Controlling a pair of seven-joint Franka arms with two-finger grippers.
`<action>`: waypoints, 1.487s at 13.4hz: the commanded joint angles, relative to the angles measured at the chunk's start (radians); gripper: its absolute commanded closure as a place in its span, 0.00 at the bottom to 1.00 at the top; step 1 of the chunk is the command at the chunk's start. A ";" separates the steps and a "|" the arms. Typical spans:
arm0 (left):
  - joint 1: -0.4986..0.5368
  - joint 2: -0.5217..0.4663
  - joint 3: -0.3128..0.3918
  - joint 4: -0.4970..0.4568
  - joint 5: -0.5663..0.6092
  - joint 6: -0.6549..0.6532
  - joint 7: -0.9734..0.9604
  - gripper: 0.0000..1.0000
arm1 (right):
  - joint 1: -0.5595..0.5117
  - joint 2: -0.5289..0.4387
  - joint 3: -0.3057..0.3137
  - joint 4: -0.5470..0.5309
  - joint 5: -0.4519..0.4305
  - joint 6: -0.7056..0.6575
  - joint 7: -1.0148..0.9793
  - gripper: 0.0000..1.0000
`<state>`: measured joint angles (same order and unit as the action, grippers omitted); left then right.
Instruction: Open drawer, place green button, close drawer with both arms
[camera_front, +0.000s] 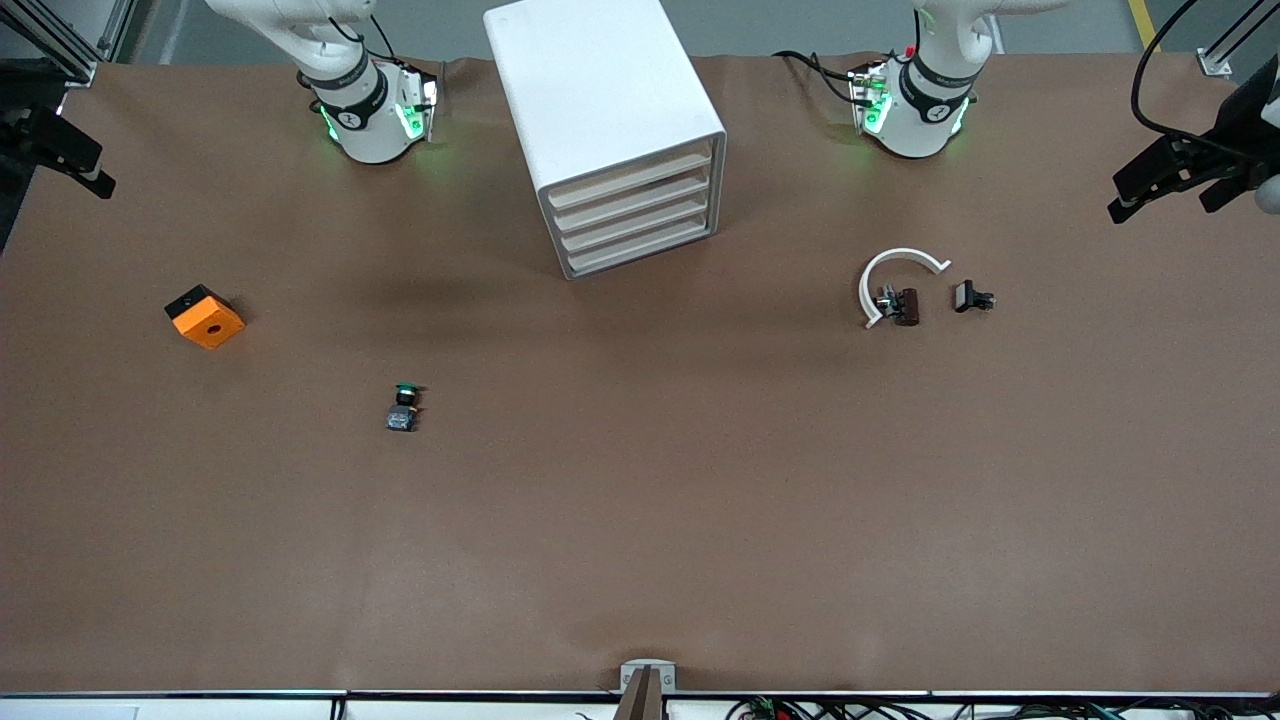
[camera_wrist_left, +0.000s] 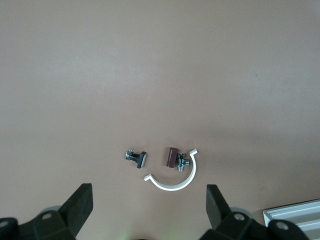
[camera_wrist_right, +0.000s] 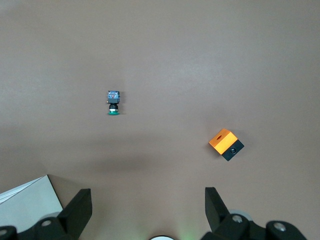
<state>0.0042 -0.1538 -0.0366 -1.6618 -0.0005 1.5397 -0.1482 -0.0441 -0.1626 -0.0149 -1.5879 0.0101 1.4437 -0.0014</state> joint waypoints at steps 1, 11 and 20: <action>-0.001 0.011 0.001 0.025 0.001 -0.023 0.013 0.00 | -0.008 -0.012 0.006 0.002 0.007 -0.005 0.003 0.00; -0.043 0.161 -0.043 0.033 -0.001 0.017 -0.002 0.00 | -0.008 -0.005 0.006 0.003 0.007 -0.003 0.007 0.00; -0.043 0.315 -0.206 -0.124 -0.003 0.400 -0.200 0.00 | -0.008 0.089 0.004 0.006 -0.002 -0.040 0.003 0.00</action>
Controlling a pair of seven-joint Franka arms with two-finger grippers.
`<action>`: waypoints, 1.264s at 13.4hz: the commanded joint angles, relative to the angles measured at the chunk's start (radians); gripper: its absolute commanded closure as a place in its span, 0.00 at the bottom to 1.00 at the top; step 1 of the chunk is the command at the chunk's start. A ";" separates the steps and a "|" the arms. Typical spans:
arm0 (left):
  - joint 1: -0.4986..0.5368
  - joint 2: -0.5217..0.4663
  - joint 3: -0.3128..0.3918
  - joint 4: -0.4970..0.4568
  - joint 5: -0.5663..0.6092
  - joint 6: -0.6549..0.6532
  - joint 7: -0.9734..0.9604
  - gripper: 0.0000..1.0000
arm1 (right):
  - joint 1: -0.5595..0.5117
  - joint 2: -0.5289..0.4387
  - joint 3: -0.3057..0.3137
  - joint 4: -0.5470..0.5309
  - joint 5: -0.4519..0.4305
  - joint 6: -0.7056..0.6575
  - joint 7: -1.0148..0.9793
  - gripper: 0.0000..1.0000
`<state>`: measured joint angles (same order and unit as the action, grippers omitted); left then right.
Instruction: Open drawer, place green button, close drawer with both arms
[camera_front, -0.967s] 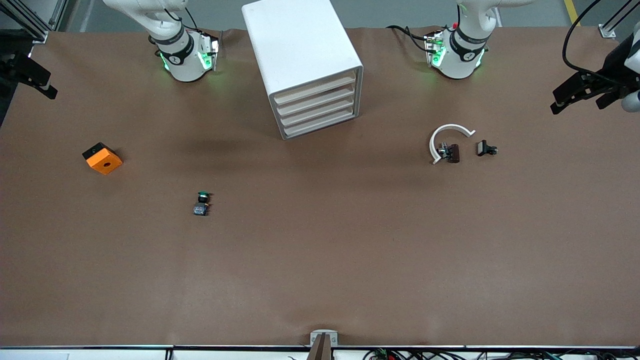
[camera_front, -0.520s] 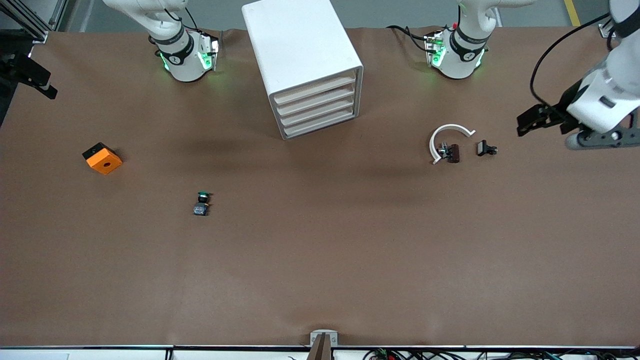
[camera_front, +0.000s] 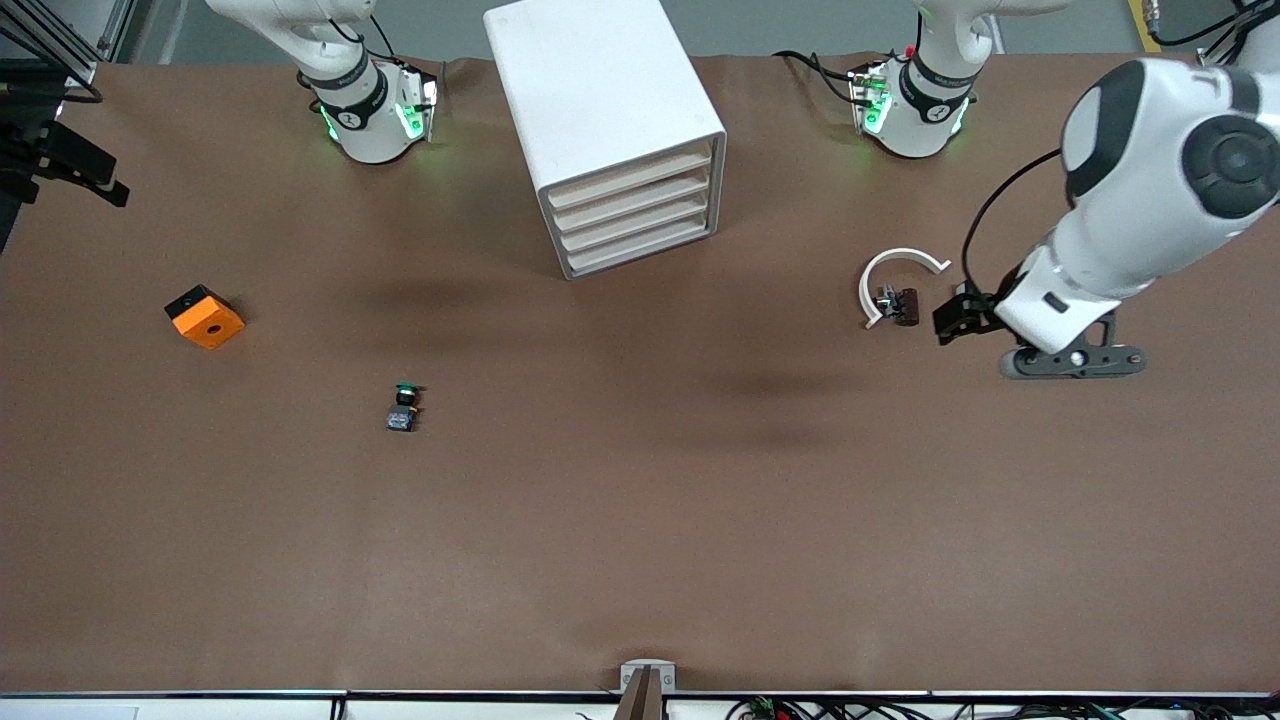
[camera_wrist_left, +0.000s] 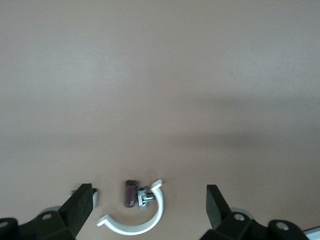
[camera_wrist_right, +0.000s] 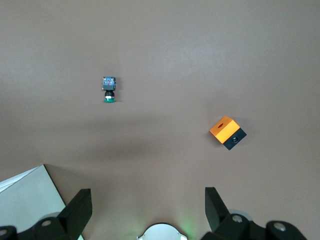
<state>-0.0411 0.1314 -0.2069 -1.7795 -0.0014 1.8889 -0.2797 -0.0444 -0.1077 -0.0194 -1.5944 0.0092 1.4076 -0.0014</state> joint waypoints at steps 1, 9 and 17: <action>0.001 0.062 -0.058 -0.006 -0.002 0.083 -0.128 0.00 | -0.012 0.057 0.010 0.014 0.000 -0.004 0.003 0.00; -0.149 0.217 -0.106 0.002 0.015 0.166 -0.672 0.00 | -0.012 0.197 0.007 0.010 -0.020 0.059 0.015 0.00; -0.339 0.428 -0.106 0.077 0.009 0.213 -1.309 0.00 | 0.038 0.203 0.012 -0.200 0.052 0.344 0.184 0.00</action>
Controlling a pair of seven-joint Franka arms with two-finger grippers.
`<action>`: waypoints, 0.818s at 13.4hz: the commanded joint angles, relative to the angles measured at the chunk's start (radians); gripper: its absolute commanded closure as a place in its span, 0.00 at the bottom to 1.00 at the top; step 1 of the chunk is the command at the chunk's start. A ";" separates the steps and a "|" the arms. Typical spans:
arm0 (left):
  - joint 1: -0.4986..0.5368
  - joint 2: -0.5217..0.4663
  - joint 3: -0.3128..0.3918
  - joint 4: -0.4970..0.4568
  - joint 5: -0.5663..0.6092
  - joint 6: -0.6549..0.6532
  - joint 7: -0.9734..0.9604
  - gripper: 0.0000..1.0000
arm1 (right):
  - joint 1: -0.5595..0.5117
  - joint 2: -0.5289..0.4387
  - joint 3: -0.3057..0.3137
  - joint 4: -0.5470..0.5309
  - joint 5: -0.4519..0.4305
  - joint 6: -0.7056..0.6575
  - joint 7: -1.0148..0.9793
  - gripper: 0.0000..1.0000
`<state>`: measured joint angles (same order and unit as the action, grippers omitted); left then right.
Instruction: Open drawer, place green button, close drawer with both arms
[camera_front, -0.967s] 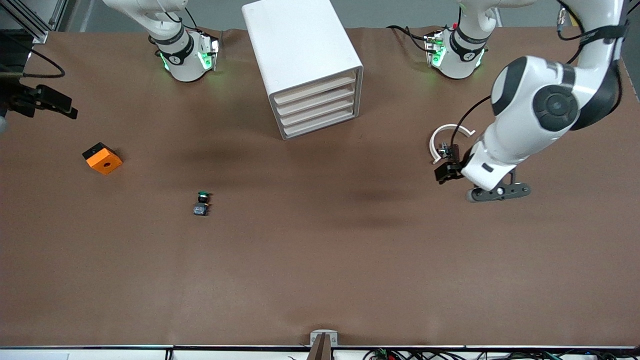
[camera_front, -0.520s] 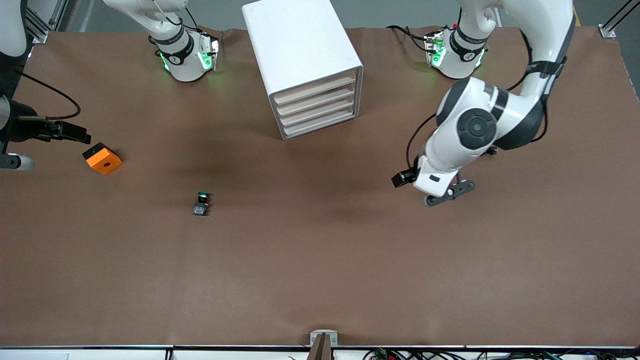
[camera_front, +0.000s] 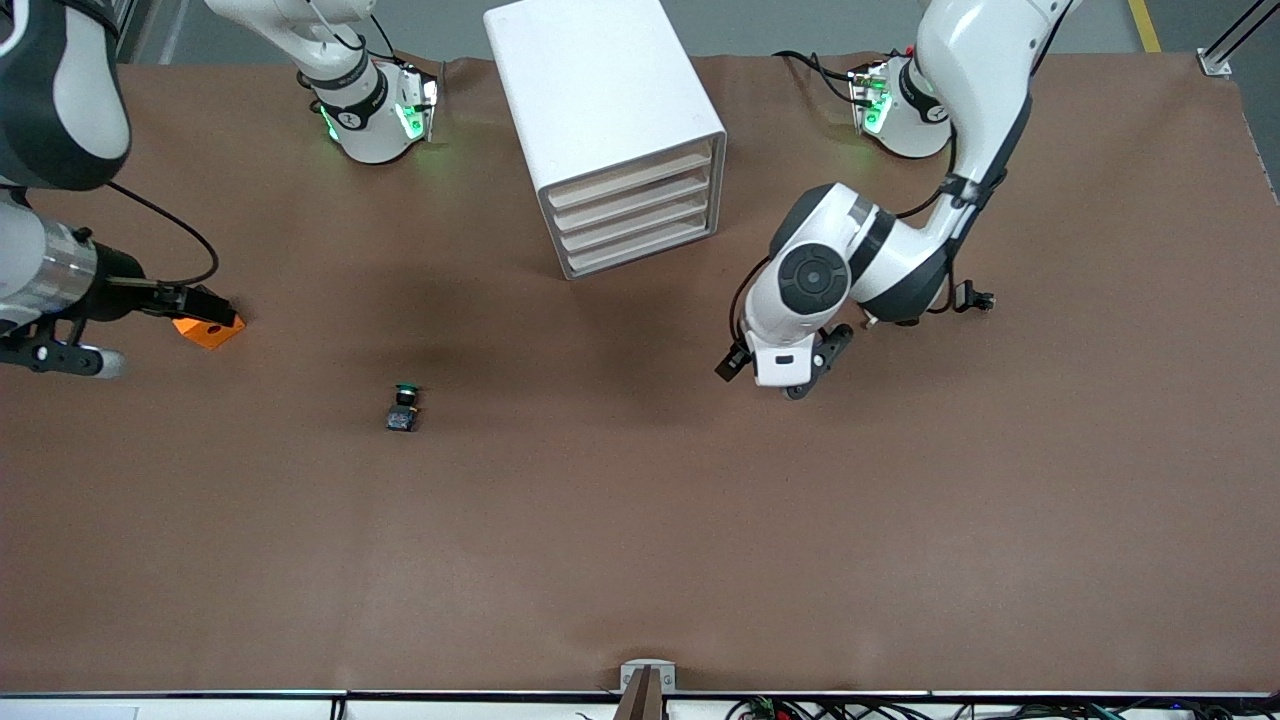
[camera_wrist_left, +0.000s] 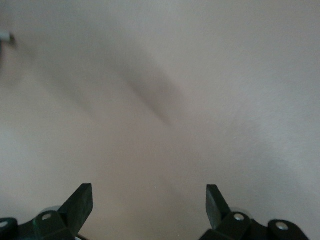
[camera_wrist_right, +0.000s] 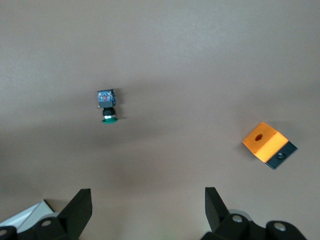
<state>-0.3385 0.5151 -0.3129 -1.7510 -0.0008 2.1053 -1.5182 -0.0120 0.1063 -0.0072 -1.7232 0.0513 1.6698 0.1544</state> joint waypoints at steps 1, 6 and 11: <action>-0.054 0.068 0.000 0.073 0.002 -0.004 -0.110 0.00 | 0.012 -0.014 0.001 -0.123 0.012 0.144 0.028 0.00; -0.163 0.170 -0.003 0.149 -0.059 -0.005 -0.483 0.00 | 0.079 0.032 0.001 -0.252 0.065 0.393 0.085 0.00; -0.195 0.175 -0.005 0.148 -0.104 -0.129 -0.582 0.00 | 0.135 0.120 -0.001 -0.311 0.067 0.586 0.086 0.00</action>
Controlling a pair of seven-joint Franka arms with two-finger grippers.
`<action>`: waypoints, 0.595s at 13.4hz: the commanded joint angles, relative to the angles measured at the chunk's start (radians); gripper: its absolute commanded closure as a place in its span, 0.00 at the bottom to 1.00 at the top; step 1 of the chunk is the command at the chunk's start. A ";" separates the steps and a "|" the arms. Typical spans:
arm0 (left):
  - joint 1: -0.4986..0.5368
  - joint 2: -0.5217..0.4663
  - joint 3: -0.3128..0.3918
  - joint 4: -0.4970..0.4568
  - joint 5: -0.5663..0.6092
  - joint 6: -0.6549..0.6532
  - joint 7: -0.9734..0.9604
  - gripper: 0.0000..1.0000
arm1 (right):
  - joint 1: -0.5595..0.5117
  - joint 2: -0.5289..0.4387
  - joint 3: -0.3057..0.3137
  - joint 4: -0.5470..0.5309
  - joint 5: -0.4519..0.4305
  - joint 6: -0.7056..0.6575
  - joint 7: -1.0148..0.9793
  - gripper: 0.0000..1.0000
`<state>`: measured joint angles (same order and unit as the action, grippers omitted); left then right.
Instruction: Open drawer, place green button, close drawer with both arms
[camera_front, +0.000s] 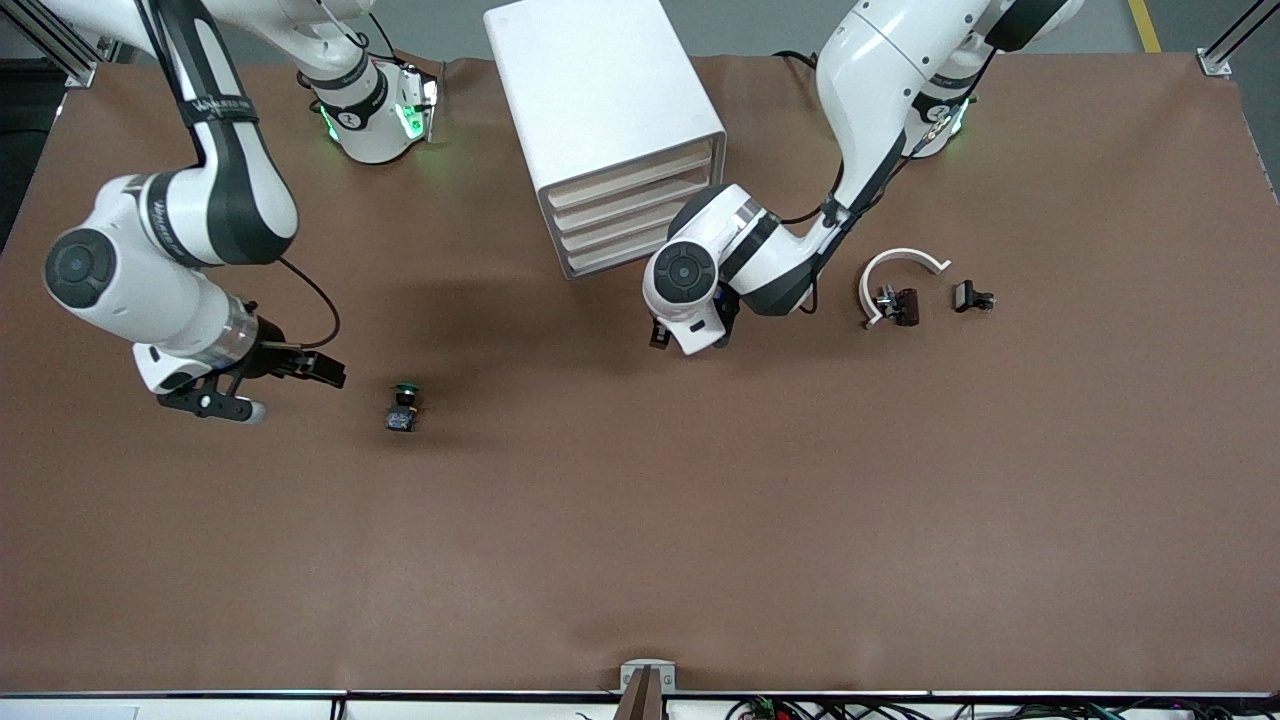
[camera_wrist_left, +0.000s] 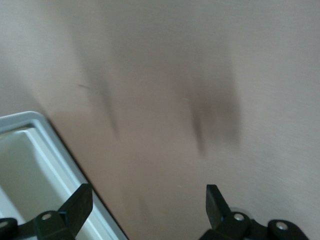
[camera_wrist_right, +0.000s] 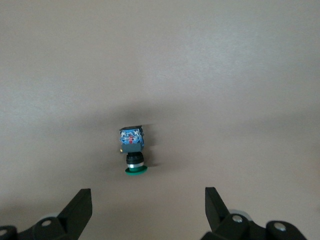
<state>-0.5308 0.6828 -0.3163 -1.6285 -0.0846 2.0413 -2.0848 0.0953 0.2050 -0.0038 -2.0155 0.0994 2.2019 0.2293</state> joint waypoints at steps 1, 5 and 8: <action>-0.005 0.009 -0.001 0.022 -0.038 -0.079 -0.020 0.00 | 0.047 0.036 -0.004 -0.041 0.019 0.105 0.034 0.00; -0.005 0.032 -0.003 0.025 -0.214 -0.082 -0.009 0.00 | 0.078 0.134 -0.004 -0.065 0.019 0.272 0.076 0.00; 0.003 0.047 -0.001 0.027 -0.366 -0.082 -0.011 0.00 | 0.095 0.200 -0.004 -0.058 0.017 0.352 0.079 0.00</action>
<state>-0.5330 0.7074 -0.3163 -1.6264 -0.3662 1.9761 -2.0910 0.1765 0.3704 -0.0025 -2.0841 0.1005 2.5165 0.2968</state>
